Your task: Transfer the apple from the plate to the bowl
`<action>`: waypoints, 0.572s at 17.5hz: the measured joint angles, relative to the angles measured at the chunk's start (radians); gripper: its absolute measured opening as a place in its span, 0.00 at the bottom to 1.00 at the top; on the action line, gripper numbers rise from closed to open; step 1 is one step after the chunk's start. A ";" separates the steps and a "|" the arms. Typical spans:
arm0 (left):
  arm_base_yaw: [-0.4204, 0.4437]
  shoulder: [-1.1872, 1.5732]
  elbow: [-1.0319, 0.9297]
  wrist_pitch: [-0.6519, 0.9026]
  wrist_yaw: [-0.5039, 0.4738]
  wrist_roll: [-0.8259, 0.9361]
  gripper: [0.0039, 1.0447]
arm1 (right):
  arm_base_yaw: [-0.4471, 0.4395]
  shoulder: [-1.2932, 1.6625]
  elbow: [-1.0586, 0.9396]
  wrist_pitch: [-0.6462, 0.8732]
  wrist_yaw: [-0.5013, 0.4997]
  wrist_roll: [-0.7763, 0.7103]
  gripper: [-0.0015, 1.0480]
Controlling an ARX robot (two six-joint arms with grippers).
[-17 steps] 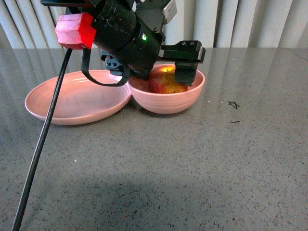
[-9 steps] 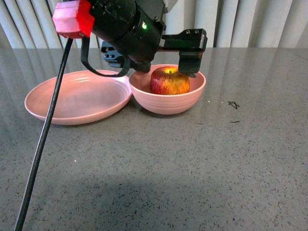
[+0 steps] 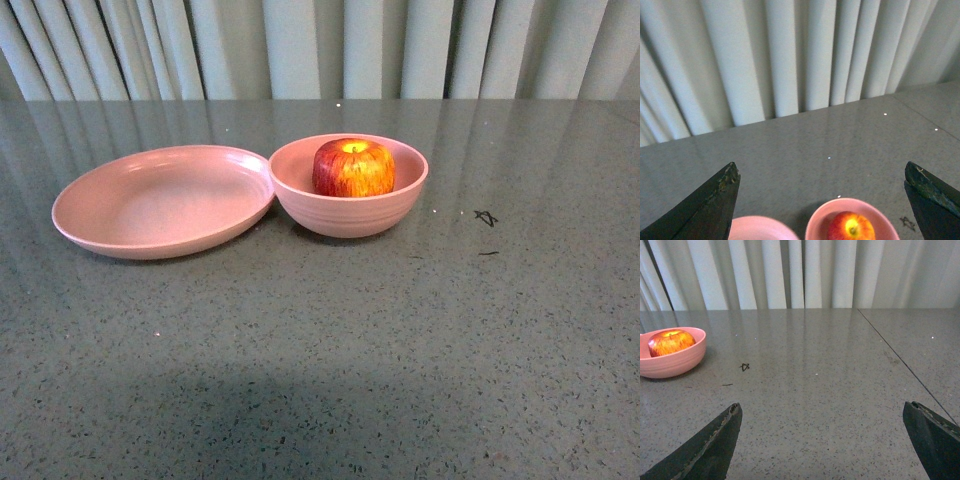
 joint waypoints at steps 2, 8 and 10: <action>0.013 -0.145 -0.143 0.089 -0.173 0.000 0.83 | 0.000 0.000 0.000 0.000 0.000 0.000 0.94; 0.201 -0.571 -0.685 0.203 -0.182 -0.006 0.26 | 0.000 0.000 0.000 0.000 -0.001 0.000 0.94; 0.211 -0.595 -0.741 0.217 -0.159 -0.006 0.16 | 0.000 0.000 0.000 0.000 0.000 0.000 0.94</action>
